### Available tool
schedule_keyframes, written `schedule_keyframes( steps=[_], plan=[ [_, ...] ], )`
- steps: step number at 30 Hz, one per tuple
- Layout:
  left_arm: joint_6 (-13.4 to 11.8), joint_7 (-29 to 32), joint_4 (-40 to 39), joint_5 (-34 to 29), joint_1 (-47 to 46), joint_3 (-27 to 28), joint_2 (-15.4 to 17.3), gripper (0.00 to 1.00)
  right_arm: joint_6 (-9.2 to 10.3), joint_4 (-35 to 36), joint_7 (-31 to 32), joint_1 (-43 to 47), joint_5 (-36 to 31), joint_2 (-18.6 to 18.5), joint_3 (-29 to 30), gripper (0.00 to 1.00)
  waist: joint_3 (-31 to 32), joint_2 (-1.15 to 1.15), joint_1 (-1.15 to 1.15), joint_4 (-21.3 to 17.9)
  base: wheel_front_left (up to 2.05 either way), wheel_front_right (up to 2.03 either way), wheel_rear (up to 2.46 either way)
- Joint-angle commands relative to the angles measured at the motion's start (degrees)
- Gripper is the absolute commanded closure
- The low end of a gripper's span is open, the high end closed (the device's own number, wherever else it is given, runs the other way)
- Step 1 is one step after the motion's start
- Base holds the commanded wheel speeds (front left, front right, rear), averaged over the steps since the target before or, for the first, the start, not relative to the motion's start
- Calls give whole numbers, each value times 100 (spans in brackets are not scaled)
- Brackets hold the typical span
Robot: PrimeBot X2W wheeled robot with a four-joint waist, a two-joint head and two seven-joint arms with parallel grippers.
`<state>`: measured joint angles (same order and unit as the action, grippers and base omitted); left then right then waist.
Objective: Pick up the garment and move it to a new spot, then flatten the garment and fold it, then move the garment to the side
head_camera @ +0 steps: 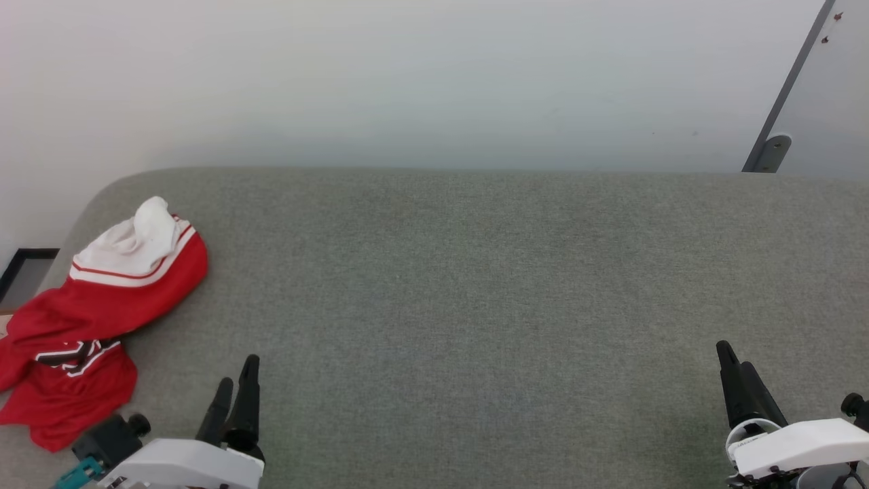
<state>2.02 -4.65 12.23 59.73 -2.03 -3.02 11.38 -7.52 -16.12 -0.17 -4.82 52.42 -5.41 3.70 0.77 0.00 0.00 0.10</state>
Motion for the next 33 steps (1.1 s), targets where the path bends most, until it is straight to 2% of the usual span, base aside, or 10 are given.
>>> schedule_keyframes(
  steps=[1, 15, 25, 33],
  plan=[
    [-22, -50, -97, -161, -98, 11, 65, 0, 2, 94, -23, -60, -145, -14, 34, 0, 2, 0, 0, 0, 0, 0, 0],
    [274, -289, -192, -1387, 80, 215, -24, 0, 3, 300, -87, 52, -1193, -15, 103, 0, 43, 0, 0, -19, 0, 0, 0],
    [472, -442, -228, -1987, 146, 269, -66, 0, 3, 427, -154, 140, -1744, -18, 204, 0, 61, 0, 0, -8, 0, 0, 0],
    [521, -555, -275, -2359, 189, 226, -43, 0, 4, 524, -202, 197, -2131, -1, 207, 0, 80, 0, 0, 0, 0, 0, 0]
  ],
)
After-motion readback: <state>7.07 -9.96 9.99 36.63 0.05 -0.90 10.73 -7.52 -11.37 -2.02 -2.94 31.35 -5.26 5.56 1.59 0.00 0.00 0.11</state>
